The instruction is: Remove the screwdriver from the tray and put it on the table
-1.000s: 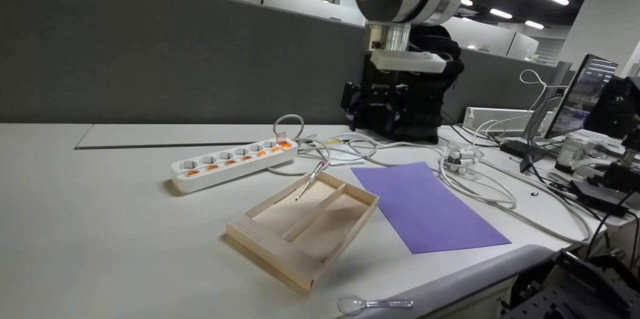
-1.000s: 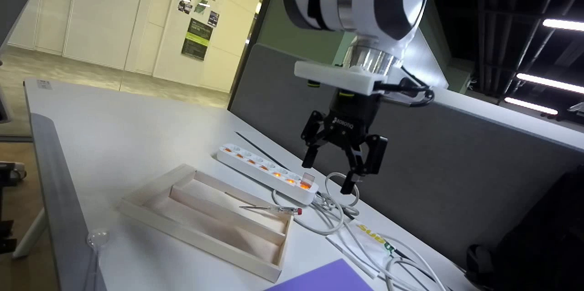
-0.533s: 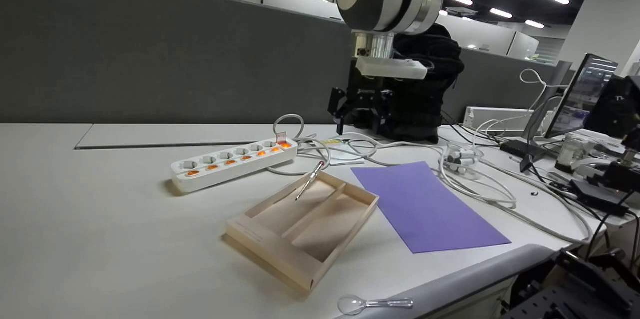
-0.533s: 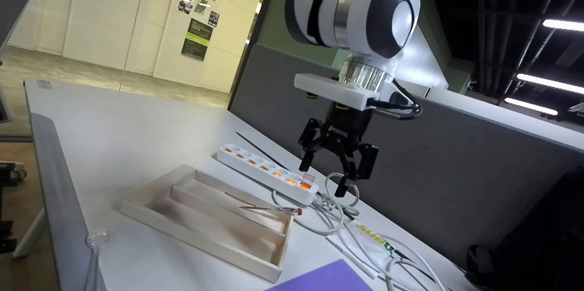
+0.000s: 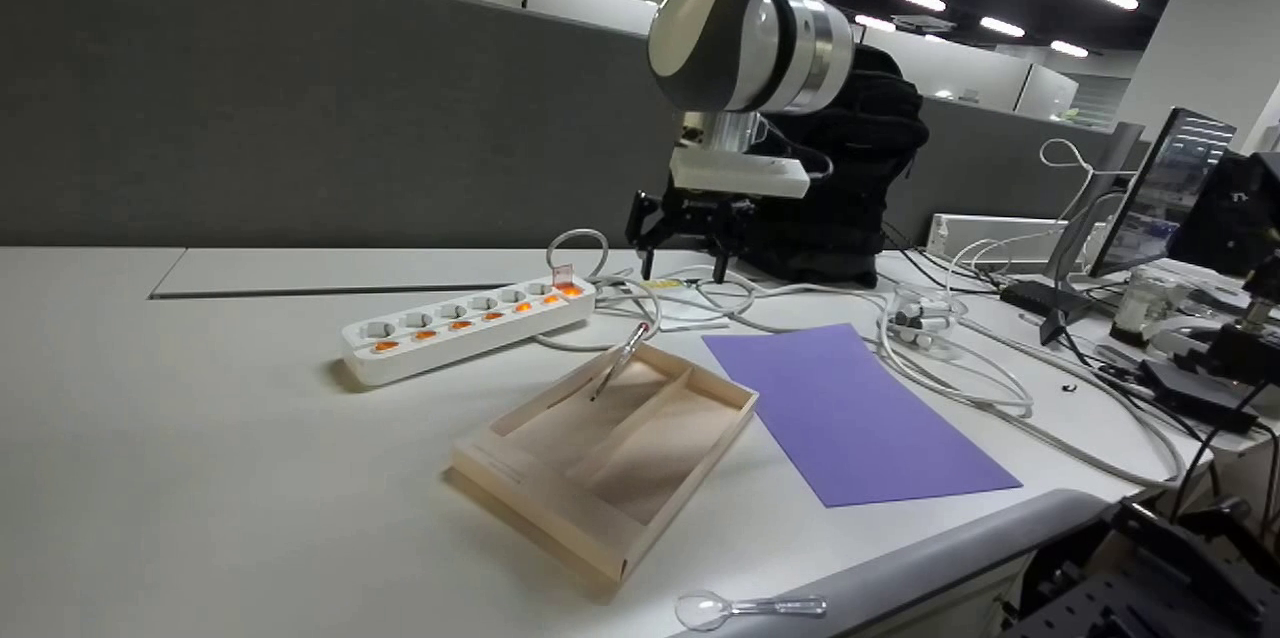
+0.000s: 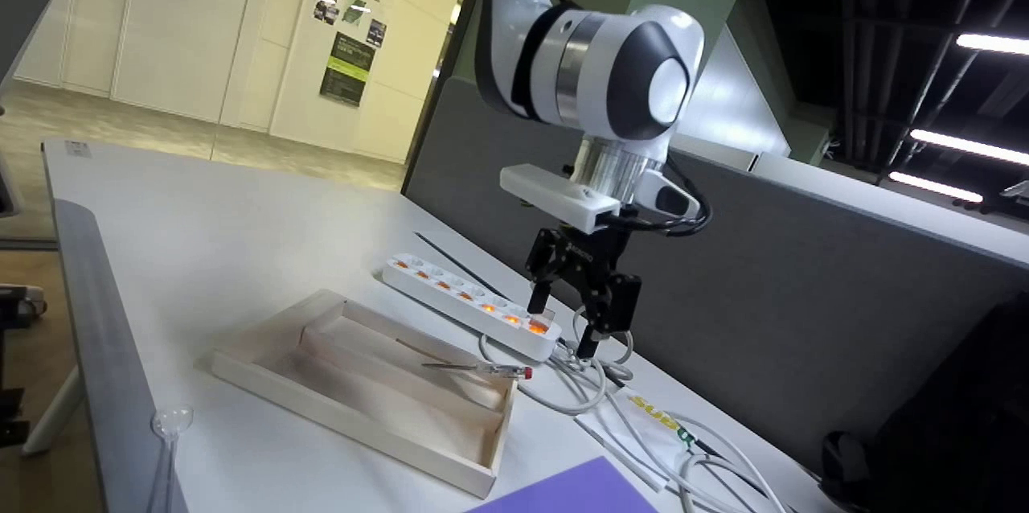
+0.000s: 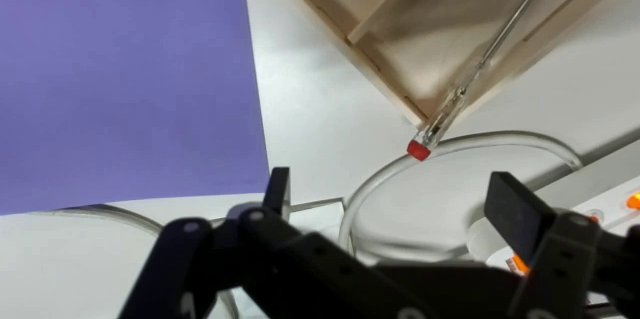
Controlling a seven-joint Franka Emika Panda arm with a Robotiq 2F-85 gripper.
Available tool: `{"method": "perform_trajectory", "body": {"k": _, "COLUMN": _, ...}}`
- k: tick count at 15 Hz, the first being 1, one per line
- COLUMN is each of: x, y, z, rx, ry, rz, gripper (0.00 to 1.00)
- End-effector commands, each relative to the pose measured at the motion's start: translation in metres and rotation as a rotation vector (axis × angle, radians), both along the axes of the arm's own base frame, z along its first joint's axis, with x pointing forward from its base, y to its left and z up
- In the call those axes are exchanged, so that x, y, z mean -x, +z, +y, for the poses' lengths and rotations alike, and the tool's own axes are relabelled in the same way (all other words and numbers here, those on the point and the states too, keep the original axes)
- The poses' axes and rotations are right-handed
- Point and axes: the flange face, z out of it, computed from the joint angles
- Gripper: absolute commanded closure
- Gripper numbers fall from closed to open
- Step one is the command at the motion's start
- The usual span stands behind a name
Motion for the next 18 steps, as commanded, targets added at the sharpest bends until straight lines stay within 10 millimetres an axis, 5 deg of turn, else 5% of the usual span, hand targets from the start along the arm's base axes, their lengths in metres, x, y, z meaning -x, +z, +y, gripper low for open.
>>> {"method": "perform_trajectory", "body": {"k": 1, "x": -0.020, "y": -0.021, "z": 0.014, "rx": 0.021, "ry": -0.092, "rz": -0.035, "gripper": 0.00}}
{"method": "perform_trajectory", "body": {"k": 8, "x": -0.032, "y": -0.051, "z": 0.025, "rx": 0.032, "ry": -0.148, "rz": -0.026, "gripper": 0.00}}
{"method": "perform_trajectory", "body": {"k": 11, "x": -0.035, "y": -0.058, "z": 0.025, "rx": 0.028, "ry": -0.160, "rz": -0.018, "gripper": 0.33}}
{"method": "perform_trajectory", "body": {"k": 18, "x": -0.033, "y": -0.074, "z": 0.048, "rx": -0.008, "ry": -0.151, "rz": 0.012, "gripper": 0.81}}
